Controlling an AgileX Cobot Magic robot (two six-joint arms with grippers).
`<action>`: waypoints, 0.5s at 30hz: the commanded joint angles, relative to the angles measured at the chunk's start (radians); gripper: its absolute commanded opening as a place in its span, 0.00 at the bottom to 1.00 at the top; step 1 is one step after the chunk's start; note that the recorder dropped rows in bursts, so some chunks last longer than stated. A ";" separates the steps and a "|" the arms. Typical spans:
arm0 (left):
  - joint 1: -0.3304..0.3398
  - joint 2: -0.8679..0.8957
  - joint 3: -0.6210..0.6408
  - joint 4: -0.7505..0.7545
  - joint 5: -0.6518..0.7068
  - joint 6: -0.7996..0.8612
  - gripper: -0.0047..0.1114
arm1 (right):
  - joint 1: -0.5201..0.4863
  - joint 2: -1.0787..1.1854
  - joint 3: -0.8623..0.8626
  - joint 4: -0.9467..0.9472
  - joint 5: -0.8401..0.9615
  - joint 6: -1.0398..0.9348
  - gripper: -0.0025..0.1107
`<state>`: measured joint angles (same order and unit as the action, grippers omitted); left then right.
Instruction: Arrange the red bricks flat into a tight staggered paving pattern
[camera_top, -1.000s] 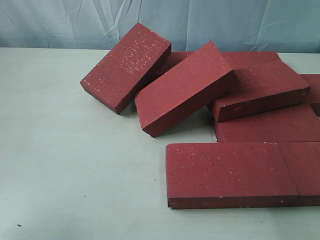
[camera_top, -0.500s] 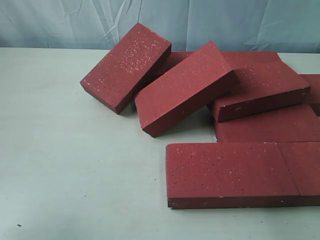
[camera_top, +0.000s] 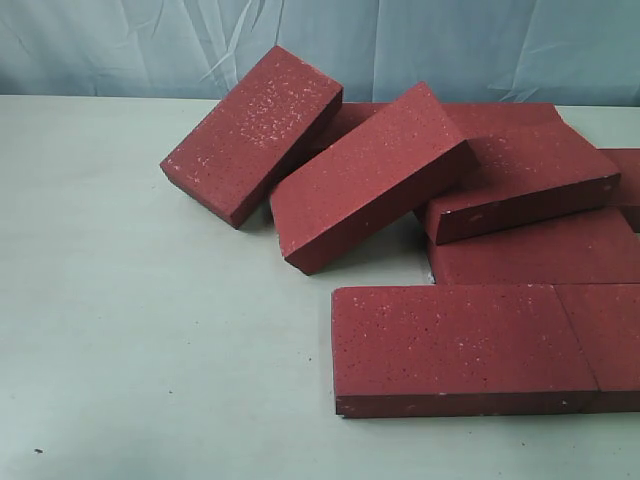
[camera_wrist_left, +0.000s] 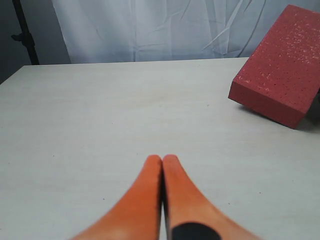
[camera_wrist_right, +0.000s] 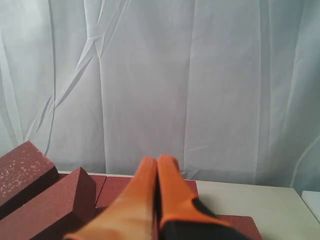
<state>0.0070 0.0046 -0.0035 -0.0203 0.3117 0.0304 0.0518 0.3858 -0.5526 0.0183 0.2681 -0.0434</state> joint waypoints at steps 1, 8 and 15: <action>0.000 -0.005 0.004 -0.002 -0.005 -0.004 0.04 | -0.006 0.006 -0.010 -0.010 0.014 -0.007 0.02; 0.000 -0.005 0.004 -0.002 -0.005 -0.004 0.04 | -0.006 0.034 -0.010 -0.008 0.076 -0.005 0.02; 0.000 -0.005 0.004 -0.002 -0.005 -0.004 0.04 | -0.006 0.169 -0.045 0.018 0.151 -0.003 0.02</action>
<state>0.0070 0.0046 -0.0035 -0.0203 0.3117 0.0304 0.0518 0.5026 -0.5696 0.0221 0.3855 -0.0434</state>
